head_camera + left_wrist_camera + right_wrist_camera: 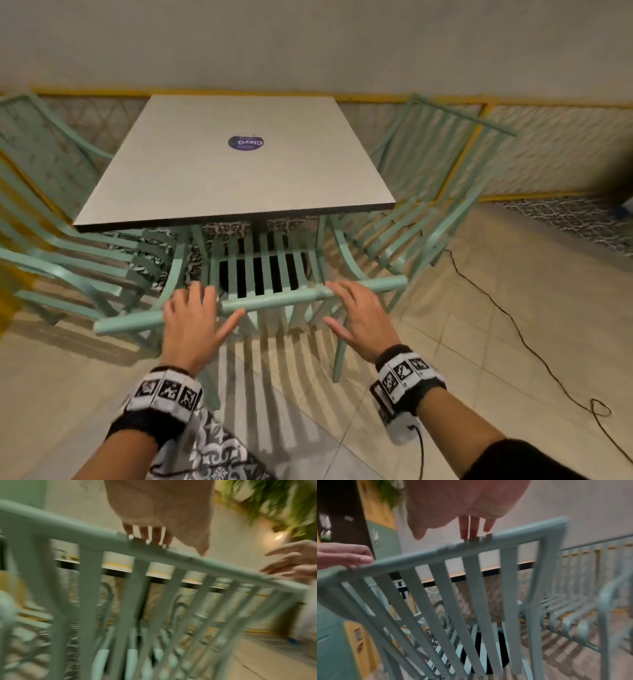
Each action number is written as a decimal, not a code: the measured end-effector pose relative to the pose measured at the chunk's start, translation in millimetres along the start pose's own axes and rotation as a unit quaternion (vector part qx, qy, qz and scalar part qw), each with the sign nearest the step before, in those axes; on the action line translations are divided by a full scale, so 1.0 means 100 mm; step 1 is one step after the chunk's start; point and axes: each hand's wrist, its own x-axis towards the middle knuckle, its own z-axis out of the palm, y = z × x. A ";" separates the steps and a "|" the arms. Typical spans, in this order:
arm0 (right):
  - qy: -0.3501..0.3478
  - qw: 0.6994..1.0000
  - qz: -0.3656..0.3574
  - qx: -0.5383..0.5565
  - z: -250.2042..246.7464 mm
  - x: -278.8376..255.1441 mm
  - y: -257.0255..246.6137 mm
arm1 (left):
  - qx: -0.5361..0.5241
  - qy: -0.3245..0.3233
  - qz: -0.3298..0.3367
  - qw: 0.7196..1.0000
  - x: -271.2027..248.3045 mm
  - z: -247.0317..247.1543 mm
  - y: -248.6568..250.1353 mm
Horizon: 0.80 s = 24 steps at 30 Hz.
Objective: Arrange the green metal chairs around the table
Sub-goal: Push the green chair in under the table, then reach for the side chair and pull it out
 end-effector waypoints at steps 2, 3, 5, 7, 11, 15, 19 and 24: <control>-0.004 0.998 0.049 0.030 -0.17 -0.39 0.28 | -0.060 -0.001 0.020 0.998 -0.11 -0.03 0.55; -0.010 0.997 0.076 0.033 -0.29 -0.55 0.48 | -0.089 -0.022 0.048 0.995 -0.13 -0.04 0.90; -0.037 0.992 0.123 0.021 -0.54 -0.75 0.96 | -0.145 -0.109 0.092 0.979 -0.08 -0.01 1.64; -0.079 0.984 0.157 0.000 -0.83 -0.84 1.52 | -0.179 -0.168 0.104 0.964 0.06 0.08 2.38; -0.080 0.985 0.145 -0.054 -1.43 -0.66 2.75 | -0.233 -0.185 0.102 0.949 0.63 0.41 3.75; -0.113 0.980 0.118 -0.112 -2.03 -0.20 3.76 | -0.296 -0.164 0.041 0.940 1.33 0.72 4.86; -0.174 0.967 0.059 -0.175 -2.42 0.40 4.60 | -0.348 -0.154 -0.045 0.924 1.90 0.89 5.63; -0.254 0.942 0.009 -0.220 -2.36 1.34 5.64 | -0.387 -0.152 -0.084 0.906 2.73 1.43 6.11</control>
